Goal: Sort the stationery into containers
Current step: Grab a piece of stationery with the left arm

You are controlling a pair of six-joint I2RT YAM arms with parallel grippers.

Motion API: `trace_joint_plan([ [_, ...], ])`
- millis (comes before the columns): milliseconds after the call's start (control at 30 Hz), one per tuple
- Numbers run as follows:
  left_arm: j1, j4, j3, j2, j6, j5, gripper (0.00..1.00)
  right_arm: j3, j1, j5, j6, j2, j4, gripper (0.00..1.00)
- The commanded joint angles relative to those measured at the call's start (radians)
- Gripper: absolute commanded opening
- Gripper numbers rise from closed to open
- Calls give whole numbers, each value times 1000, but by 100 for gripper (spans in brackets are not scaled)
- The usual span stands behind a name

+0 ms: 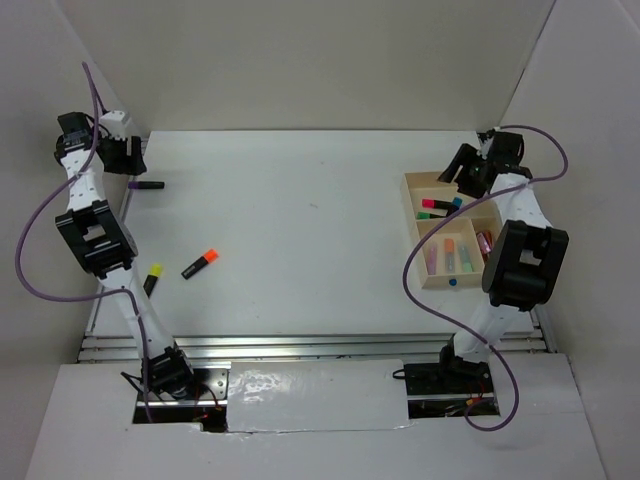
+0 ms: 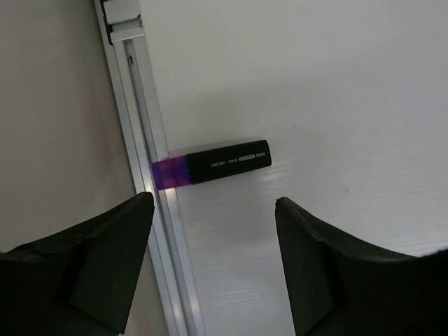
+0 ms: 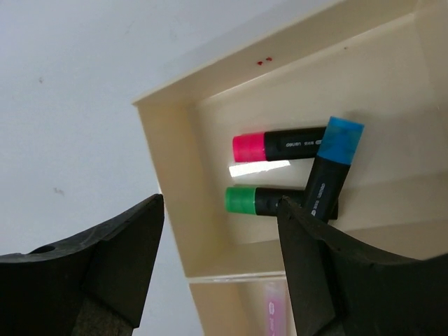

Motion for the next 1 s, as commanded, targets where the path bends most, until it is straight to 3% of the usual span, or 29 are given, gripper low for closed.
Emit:
trace_joint_plan([
  [0, 14, -122, 122, 57, 294, 124, 82, 51, 10, -55, -32, -91, -45, 72],
  [133, 15, -68, 47, 54, 433, 115, 72, 40, 8, -92, -36, -129, -65, 71],
  [267, 22, -118, 134, 127, 471, 144, 68, 25, 8, -116, -32, -169, -76, 71],
  [467, 20, -1, 85, 161, 363, 156, 68, 3, 10, -121, -36, -242, -84, 71],
  [567, 18, 77, 97, 188, 219, 137, 71, -4, 8, -121, -39, -262, -93, 71],
  [633, 18, 146, 100, 195, 96, 120, 67, -20, 8, -122, -42, -272, -91, 71],
  [800, 23, 344, -22, 153, -152, 92, 44, -60, 10, -127, -42, -282, -84, 71],
  [967, 6, 319, 84, 221, -196, 5, 24, -69, 8, -130, -46, -282, -82, 71],
])
